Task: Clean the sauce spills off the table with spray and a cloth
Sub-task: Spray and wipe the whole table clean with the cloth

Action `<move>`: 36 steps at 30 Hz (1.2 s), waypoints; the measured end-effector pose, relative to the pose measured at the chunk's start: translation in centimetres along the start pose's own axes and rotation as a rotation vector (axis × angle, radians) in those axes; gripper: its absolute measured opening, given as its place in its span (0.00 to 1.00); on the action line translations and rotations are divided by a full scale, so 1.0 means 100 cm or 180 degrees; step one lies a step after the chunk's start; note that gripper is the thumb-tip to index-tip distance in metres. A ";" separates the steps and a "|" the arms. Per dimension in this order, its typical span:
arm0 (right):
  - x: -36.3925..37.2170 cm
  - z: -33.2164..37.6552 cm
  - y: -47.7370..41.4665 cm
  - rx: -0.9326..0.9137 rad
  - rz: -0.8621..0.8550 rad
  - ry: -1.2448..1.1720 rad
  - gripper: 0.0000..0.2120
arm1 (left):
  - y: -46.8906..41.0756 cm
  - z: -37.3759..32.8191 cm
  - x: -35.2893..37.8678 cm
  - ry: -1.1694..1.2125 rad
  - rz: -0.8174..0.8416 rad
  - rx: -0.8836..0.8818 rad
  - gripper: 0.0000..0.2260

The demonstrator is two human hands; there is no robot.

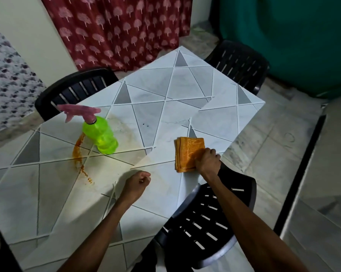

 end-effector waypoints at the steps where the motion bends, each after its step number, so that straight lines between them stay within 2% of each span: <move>1: -0.004 0.007 0.002 -0.0214 -0.0142 -0.0059 0.24 | -0.001 0.002 -0.001 -0.0081 -0.0085 0.0016 0.06; 3: -0.007 0.035 0.006 -0.0635 0.0021 -0.0741 0.17 | -0.003 0.009 -0.011 -0.0293 -0.0313 0.0029 0.06; 6: -0.008 0.092 0.025 -0.0974 0.0718 -0.1719 0.06 | -0.001 0.024 -0.041 -0.0794 -0.0701 0.0119 0.06; 8: -0.009 0.138 0.040 -0.1289 0.0937 -0.1976 0.12 | 0.000 0.039 -0.073 -0.1201 -0.1080 0.0179 0.06; 10: -0.001 0.181 0.052 -0.1512 0.1104 -0.2079 0.22 | 0.005 0.057 -0.106 -0.1513 -0.1416 0.0167 0.09; 13: 0.017 0.236 0.066 -0.1759 0.1328 -0.2184 0.40 | 0.018 0.087 -0.147 -0.2044 -0.1615 -0.0140 0.16; 15: 0.024 0.271 0.079 -0.1923 0.1398 -0.2265 0.45 | 0.032 0.106 -0.172 -0.2299 -0.1645 -0.0439 0.24; 16: 0.025 0.283 0.084 -0.2019 0.1387 -0.2350 0.44 | 0.036 0.114 -0.183 -0.2347 -0.1639 -0.0585 0.28; 18: 0.022 0.310 0.094 -0.2204 0.1320 -0.2536 0.34 | 0.043 0.135 -0.203 -0.2354 -0.1604 -0.0781 0.34; 21: 0.022 0.337 0.101 -0.2153 0.1283 -0.2830 0.26 | 0.047 0.156 -0.218 -0.2385 -0.1515 -0.0771 0.37; 25: 0.017 0.363 0.107 -0.2440 0.0859 -0.2430 0.28 | 0.049 0.160 -0.219 -0.2275 -0.1495 -0.0693 0.38; 29: 0.004 0.384 0.126 -0.2986 0.0661 -0.2659 0.15 | 0.050 0.156 -0.219 -0.2222 -0.1507 -0.0700 0.38; 31: 0.003 0.393 0.136 -0.3299 0.0671 -0.2794 0.15 | 0.049 0.158 -0.221 -0.2169 -0.1508 -0.0723 0.38; 33: 0.008 0.397 0.139 -0.3299 0.0661 -0.2794 0.15 | 0.048 0.162 -0.224 -0.2081 -0.1528 -0.0699 0.37; 36: 0.014 0.404 0.142 -0.3249 0.0692 -0.2914 0.10 | 0.048 0.169 -0.232 -0.1920 -0.1668 -0.0600 0.36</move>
Point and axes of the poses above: each hand's wrist, its own y-axis away from the middle knuckle, its own x-axis out of the palm, z = x × y, the point moved 5 cm from there along -y, towards the middle knuckle, and after that the axes turned 6 degrees about -y, right-handed, at the moved point
